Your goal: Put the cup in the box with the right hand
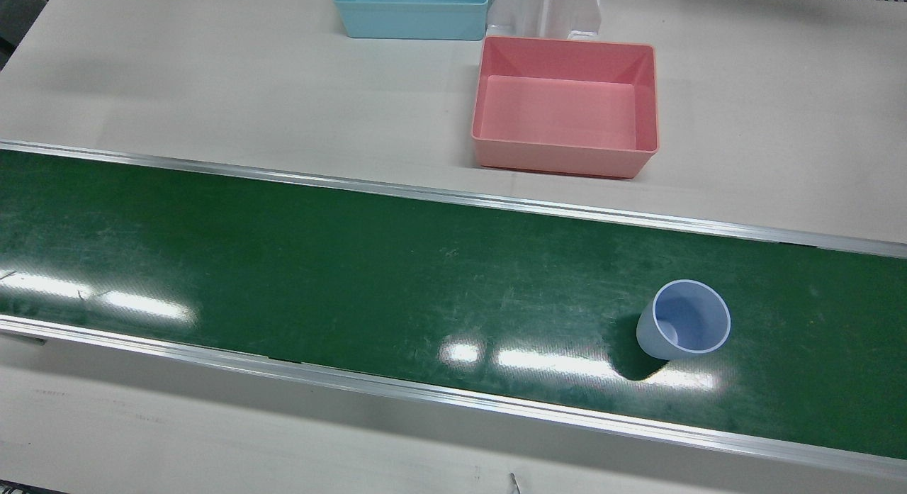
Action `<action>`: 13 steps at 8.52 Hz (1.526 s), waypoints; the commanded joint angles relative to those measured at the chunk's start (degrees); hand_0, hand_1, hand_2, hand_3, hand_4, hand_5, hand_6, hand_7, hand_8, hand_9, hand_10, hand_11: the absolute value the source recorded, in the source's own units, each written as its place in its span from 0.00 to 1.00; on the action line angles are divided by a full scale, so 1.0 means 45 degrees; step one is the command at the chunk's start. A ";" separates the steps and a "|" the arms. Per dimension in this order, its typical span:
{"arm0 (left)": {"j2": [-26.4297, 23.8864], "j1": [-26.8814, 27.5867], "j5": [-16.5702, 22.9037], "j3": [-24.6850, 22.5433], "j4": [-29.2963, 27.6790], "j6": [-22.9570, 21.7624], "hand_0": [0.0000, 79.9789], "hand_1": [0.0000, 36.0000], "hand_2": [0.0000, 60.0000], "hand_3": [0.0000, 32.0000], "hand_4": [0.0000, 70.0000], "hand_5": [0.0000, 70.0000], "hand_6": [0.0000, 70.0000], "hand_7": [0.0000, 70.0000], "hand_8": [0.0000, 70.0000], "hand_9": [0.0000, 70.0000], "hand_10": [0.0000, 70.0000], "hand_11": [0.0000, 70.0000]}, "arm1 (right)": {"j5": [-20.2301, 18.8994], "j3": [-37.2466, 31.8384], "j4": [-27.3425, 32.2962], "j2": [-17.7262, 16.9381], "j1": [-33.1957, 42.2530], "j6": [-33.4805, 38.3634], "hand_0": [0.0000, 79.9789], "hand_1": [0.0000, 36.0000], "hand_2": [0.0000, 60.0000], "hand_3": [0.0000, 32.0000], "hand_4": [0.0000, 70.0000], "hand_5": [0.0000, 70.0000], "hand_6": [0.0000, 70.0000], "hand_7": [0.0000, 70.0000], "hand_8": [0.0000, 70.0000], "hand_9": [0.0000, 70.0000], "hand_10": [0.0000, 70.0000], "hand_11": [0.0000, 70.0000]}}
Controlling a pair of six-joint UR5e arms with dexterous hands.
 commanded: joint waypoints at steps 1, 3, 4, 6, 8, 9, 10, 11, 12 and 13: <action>0.0000 0.0014 0.0008 0.0015 -0.0012 0.0000 0.00 0.00 0.00 0.00 0.00 0.00 0.00 0.00 0.00 0.00 0.00 0.00 | 0.0000 0.0018 0.0000 -0.0001 0.0003 0.0000 1.00 1.00 0.60 0.00 0.47 0.30 0.31 1.00 0.63 0.80 0.48 0.73; 0.0000 -0.0005 -0.0012 -0.0005 -0.0012 0.0000 0.00 0.00 0.00 0.00 0.00 0.00 0.00 0.00 0.00 0.00 0.00 0.00 | 0.0000 0.0018 0.0000 -0.0020 0.0003 0.0000 1.00 1.00 0.58 0.00 0.46 0.30 0.31 1.00 0.63 0.80 0.48 0.73; 0.0000 -0.0006 -0.0012 0.0014 -0.0012 0.0000 0.00 0.00 0.00 0.00 0.00 0.00 0.00 0.00 0.00 0.00 0.00 0.00 | 0.0000 0.0018 0.0000 -0.0021 0.0003 0.0000 1.00 1.00 0.59 0.00 0.47 0.30 0.31 1.00 0.63 0.81 0.49 0.73; 0.0000 -0.0006 -0.0012 0.0014 -0.0012 0.0000 0.00 0.00 0.00 0.00 0.00 0.00 0.00 0.00 0.00 0.00 0.00 0.00 | 0.0000 0.0018 0.0000 -0.0021 -0.0017 0.0000 1.00 1.00 0.59 0.00 0.46 0.30 0.31 1.00 0.63 0.80 0.48 0.73; 0.0000 0.0014 0.0008 -0.0005 -0.0012 0.0000 0.00 0.00 0.00 0.00 0.00 0.00 0.00 0.00 0.00 0.00 0.00 0.00 | 0.0000 0.0018 0.0000 -0.0020 0.0002 -0.0020 1.00 1.00 0.60 0.00 0.47 0.30 0.31 1.00 0.63 0.81 0.49 0.73; 0.0000 -0.0005 0.0008 0.0014 -0.0012 0.0000 0.00 0.00 0.00 0.00 0.00 0.00 0.00 0.00 0.00 0.00 0.00 0.00 | 0.0000 0.0018 0.0000 -0.0001 0.0003 -0.0020 1.00 1.00 0.60 0.00 0.48 0.30 0.32 1.00 0.64 0.81 0.49 0.74; 0.0000 -0.0006 -0.0012 -0.0005 -0.0012 0.0000 0.00 0.00 0.00 0.00 0.00 0.00 0.00 0.00 0.00 0.00 0.00 0.00 | 0.0000 0.0018 0.0000 -0.0020 -0.0017 -0.0020 1.00 1.00 0.61 0.00 0.48 0.30 0.32 1.00 0.64 0.81 0.49 0.74; 0.0000 -0.0006 0.0007 -0.0005 -0.0012 0.0000 0.00 0.00 0.00 0.00 0.00 0.00 0.00 0.00 0.00 0.00 0.00 0.00 | 0.0000 -0.0001 0.0000 -0.0021 -0.0017 -0.0020 1.00 1.00 0.60 0.00 0.47 0.30 0.32 1.00 0.64 0.81 0.49 0.74; 0.0000 -0.0006 -0.0012 -0.0005 -0.0012 0.0000 0.00 0.00 0.00 0.00 0.00 0.00 0.00 0.00 0.00 0.00 0.00 0.00 | -0.0019 -0.0001 0.0000 -0.0001 -0.0017 -0.0039 1.00 1.00 0.60 0.00 0.47 0.30 0.31 1.00 0.64 0.81 0.49 0.73; 0.0000 -0.0006 0.0007 0.0014 -0.0012 0.0000 0.00 0.00 0.00 0.00 0.00 0.00 0.00 0.00 0.00 0.00 0.00 0.00 | -0.0019 -0.0001 0.0000 -0.0001 -0.0017 -0.0039 1.00 1.00 0.60 0.00 0.48 0.30 0.32 1.00 0.64 0.81 0.49 0.74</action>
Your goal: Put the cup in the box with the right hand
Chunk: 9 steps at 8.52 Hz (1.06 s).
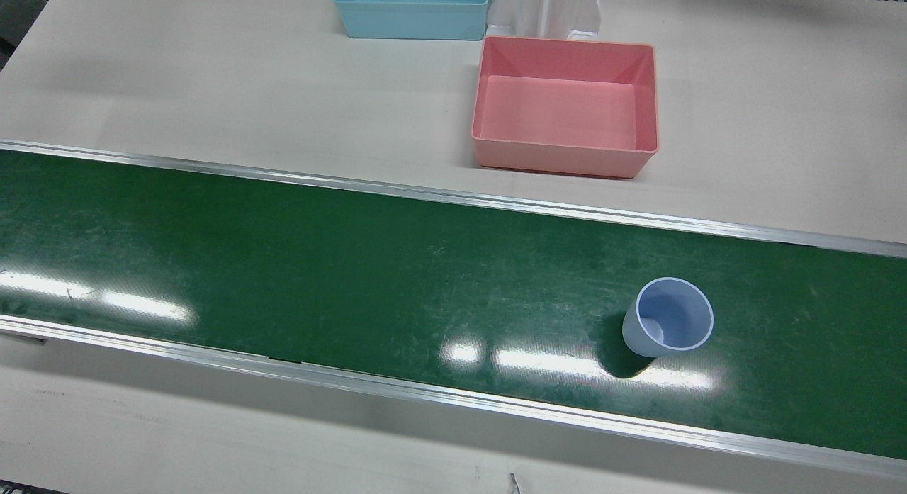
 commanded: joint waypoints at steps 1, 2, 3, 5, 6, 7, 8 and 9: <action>0.0000 0.0018 -0.0009 0.0018 0.0019 0.0000 0.00 0.00 0.00 0.00 0.00 0.00 0.00 0.00 0.00 0.00 0.00 0.00 | 0.0007 -0.0008 0.0000 -0.0008 0.0016 -0.0013 1.00 1.00 0.60 0.00 0.48 0.30 0.32 1.00 0.64 0.82 0.49 0.74; 0.0000 0.0019 0.0010 0.0018 0.0020 0.0000 0.00 0.00 0.00 0.00 0.00 0.00 0.00 0.00 0.00 0.00 0.00 0.00 | 0.0007 -0.0008 0.0000 0.0011 0.0016 -0.0013 1.00 1.00 0.60 0.00 0.49 0.30 0.32 1.00 0.64 0.82 0.50 0.75; 0.0000 -0.0001 0.0010 -0.0002 0.0000 0.0000 0.00 0.00 0.00 0.00 0.00 0.00 0.00 0.00 0.00 0.00 0.00 0.00 | 0.0007 -0.0008 0.0000 -0.0008 0.0016 -0.0013 1.00 1.00 0.61 0.00 0.49 0.30 0.32 1.00 0.64 0.82 0.50 0.75; 0.0000 -0.0001 -0.0009 0.0017 0.0000 0.0000 0.00 0.00 0.00 0.00 0.00 0.00 0.00 0.00 0.00 0.00 0.00 0.00 | 0.0007 0.0011 0.0000 -0.0008 0.0016 -0.0013 1.00 1.00 0.60 0.00 0.47 0.30 0.32 1.00 0.64 0.81 0.49 0.73; 0.0000 0.0018 0.0010 -0.0002 0.0000 0.0000 0.00 0.00 0.00 0.00 0.00 0.00 0.00 0.00 0.00 0.00 0.00 0.00 | 0.0007 0.0012 0.0000 -0.0008 -0.0003 -0.0013 1.00 1.00 0.60 0.00 0.47 0.30 0.32 1.00 0.64 0.82 0.49 0.74; 0.0000 -0.0001 -0.0009 0.0017 0.0019 0.0000 0.00 0.00 0.00 0.00 0.00 0.00 0.00 0.00 0.00 0.00 0.00 0.00 | 0.0007 0.0012 0.0000 -0.0008 0.0016 -0.0013 1.00 1.00 0.60 0.00 0.47 0.30 0.32 1.00 0.64 0.81 0.49 0.73; 0.0000 -0.0001 0.0010 -0.0002 0.0000 0.0000 0.00 0.00 0.00 0.00 0.00 0.00 0.00 0.00 0.00 0.00 0.00 0.00 | 0.0007 -0.0008 0.0000 -0.0008 0.0016 -0.0013 1.00 1.00 0.60 0.00 0.47 0.30 0.32 1.00 0.64 0.81 0.49 0.73; 0.0000 -0.0001 -0.0009 0.0017 0.0000 0.0000 0.00 0.00 0.00 0.00 0.00 0.00 0.00 0.00 0.00 0.00 0.00 0.00 | 0.0007 -0.0008 0.0000 -0.0008 0.0016 -0.0013 1.00 1.00 0.60 0.00 0.47 0.30 0.32 1.00 0.64 0.81 0.49 0.73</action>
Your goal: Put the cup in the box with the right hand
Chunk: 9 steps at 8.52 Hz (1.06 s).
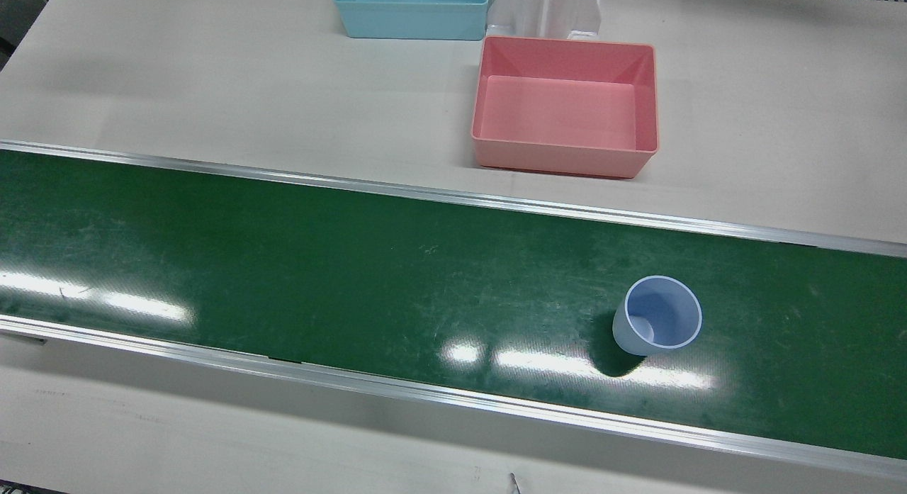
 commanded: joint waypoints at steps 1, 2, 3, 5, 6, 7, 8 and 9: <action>0.0000 -0.0005 -0.0010 -0.0008 0.0012 0.0000 0.00 0.00 0.00 0.00 0.00 0.00 0.00 0.00 0.00 0.00 0.00 0.00 | 0.0000 -0.0013 0.0000 0.0018 -0.0013 0.0000 1.00 1.00 0.60 0.00 0.47 0.30 0.32 1.00 0.64 0.81 0.49 0.74; 0.0000 -0.0005 0.0009 -0.0009 0.0012 0.0000 0.00 0.00 0.00 0.00 0.00 0.00 0.00 0.00 0.00 0.00 0.00 0.00 | 0.0000 -0.0013 0.0000 0.0018 0.0006 0.0000 1.00 1.00 0.59 0.00 0.46 0.30 0.32 1.00 0.64 0.81 0.49 0.73; 0.0000 -0.0005 -0.0010 -0.0009 0.0012 0.0000 0.00 0.00 0.00 0.00 0.00 0.00 0.00 0.00 0.00 0.00 0.00 0.00 | 0.0000 -0.0013 0.0000 -0.0001 0.0006 0.0000 1.00 1.00 0.59 0.00 0.46 0.30 0.32 1.00 0.64 0.81 0.49 0.73; 0.0000 -0.0005 0.0009 -0.0008 -0.0007 0.0000 0.00 0.00 0.00 0.00 0.00 0.00 0.00 0.00 0.00 0.00 0.00 0.00 | 0.0000 -0.0013 0.0000 -0.0001 0.0006 0.0019 1.00 1.00 0.60 0.00 0.47 0.30 0.32 1.00 0.64 0.82 0.49 0.74; 0.0000 0.0015 -0.0010 0.0011 -0.0007 0.0000 0.00 0.00 0.00 0.00 0.00 0.00 0.00 0.00 0.00 0.00 0.00 0.00 | 0.0000 -0.0013 0.0000 -0.0001 0.0006 0.0000 1.00 1.00 0.59 0.00 0.47 0.30 0.32 1.00 0.64 0.81 0.49 0.74; 0.0000 0.0015 -0.0010 0.0011 0.0012 0.0019 0.00 0.00 0.00 0.00 0.00 0.00 0.00 0.00 0.00 0.00 0.00 0.00 | 0.0000 -0.0013 0.0000 -0.0001 0.0006 0.0000 1.00 1.00 0.59 0.00 0.47 0.30 0.32 1.00 0.64 0.81 0.49 0.73; 0.0000 0.0015 0.0009 -0.0008 0.0012 0.0000 0.00 0.00 0.00 0.00 0.00 0.00 0.00 0.00 0.00 0.00 0.00 0.00 | 0.0000 -0.0013 0.0000 -0.0001 0.0006 0.0000 1.00 1.00 0.59 0.00 0.46 0.30 0.31 1.00 0.64 0.81 0.49 0.73; 0.0000 -0.0005 0.0009 -0.0009 0.0012 0.0000 0.00 0.00 0.00 0.00 0.00 0.00 0.00 0.00 0.00 0.00 0.00 0.00 | 0.0000 -0.0013 0.0000 -0.0001 0.0006 0.0000 1.00 1.00 0.59 0.00 0.46 0.30 0.32 1.00 0.64 0.81 0.48 0.73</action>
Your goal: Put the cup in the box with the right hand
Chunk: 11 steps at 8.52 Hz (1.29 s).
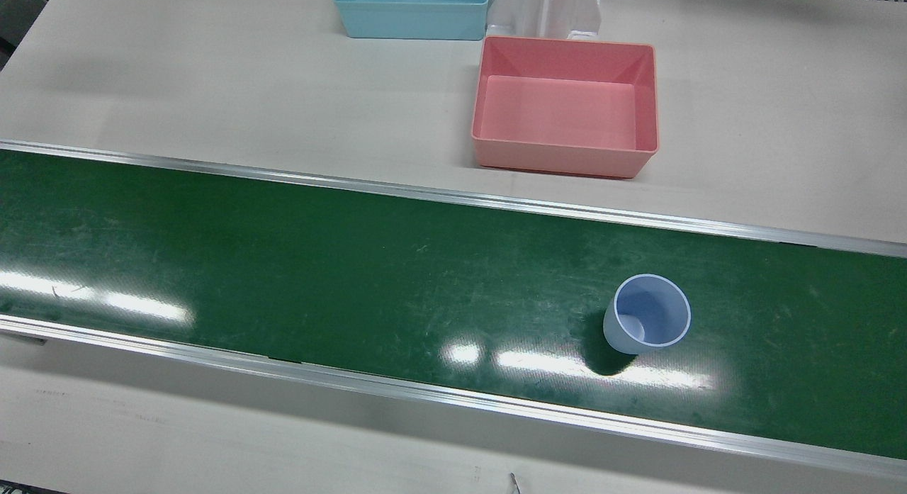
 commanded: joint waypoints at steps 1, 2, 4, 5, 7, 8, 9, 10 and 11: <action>0.0000 -0.0017 -0.0008 0.0008 0.0005 -0.0007 0.00 0.00 0.00 0.00 0.00 0.00 0.00 0.00 0.00 0.00 0.00 0.00 | 0.0000 -0.0002 0.0000 0.0000 0.0000 -0.0002 1.00 1.00 0.59 0.00 0.47 0.30 0.32 1.00 0.64 0.81 0.49 0.73; 0.0000 -0.0017 -0.0008 -0.0011 0.0005 -0.0007 0.00 0.00 0.00 0.00 0.00 0.00 0.00 0.00 0.00 0.00 0.00 0.00 | 0.0000 -0.0002 0.0000 0.0019 0.0000 -0.0002 1.00 1.00 0.59 0.00 0.47 0.30 0.32 1.00 0.64 0.81 0.49 0.74; 0.0000 -0.0017 -0.0008 0.0008 -0.0015 -0.0007 0.00 0.00 0.00 0.00 0.00 0.00 0.00 0.00 0.00 0.00 0.00 0.00 | 0.0000 -0.0002 0.0000 0.0000 -0.0019 -0.0002 1.00 1.00 0.58 0.00 0.46 0.30 0.32 1.00 0.64 0.81 0.49 0.73; 0.0000 -0.0017 0.0011 0.0008 -0.0015 -0.0007 0.00 0.00 0.00 0.00 0.00 0.00 0.00 0.00 0.00 0.00 0.00 0.00 | 0.0000 0.0018 0.0000 0.0019 0.0000 -0.0002 1.00 1.00 0.59 0.00 0.47 0.30 0.32 1.00 0.64 0.81 0.49 0.74; 0.0000 -0.0017 -0.0008 -0.0011 0.0005 -0.0007 0.00 0.00 0.00 0.00 0.00 0.00 0.00 0.00 0.00 0.00 0.00 0.00 | 0.0000 -0.0001 0.0000 0.0000 -0.0019 -0.0002 1.00 1.00 0.60 0.00 0.46 0.30 0.32 1.00 0.64 0.81 0.49 0.73; 0.0000 -0.0017 0.0011 -0.0011 -0.0014 -0.0007 0.00 0.00 0.00 0.00 0.00 0.00 0.00 0.00 0.00 0.00 0.00 0.00 | 0.0000 -0.0002 0.0000 0.0000 0.0000 -0.0002 1.00 1.00 0.59 0.00 0.47 0.30 0.32 1.00 0.64 0.81 0.49 0.73; 0.0000 -0.0017 -0.0008 0.0008 0.0005 -0.0007 0.00 0.00 0.00 0.00 0.00 0.00 0.00 0.00 0.00 0.00 0.00 0.00 | 0.0000 -0.0002 0.0000 0.0000 0.0000 -0.0002 1.00 1.00 0.60 0.00 0.48 0.30 0.32 1.00 0.64 0.82 0.49 0.74; 0.0000 -0.0017 0.0011 -0.0011 -0.0014 -0.0007 0.00 0.00 0.00 0.00 0.00 0.00 0.00 0.00 0.00 0.00 0.00 0.00 | 0.0000 -0.0002 0.0000 0.0000 0.0000 -0.0002 1.00 1.00 0.60 0.00 0.48 0.30 0.32 1.00 0.64 0.82 0.49 0.74; 0.0000 -0.0017 -0.0008 -0.0011 0.0005 -0.0007 0.00 0.00 0.00 0.00 0.00 0.00 0.00 0.00 0.00 0.00 0.00 0.00 | 0.0000 0.0018 0.0000 0.0000 0.0000 -0.0002 1.00 1.00 0.60 0.00 0.47 0.30 0.32 1.00 0.64 0.81 0.49 0.73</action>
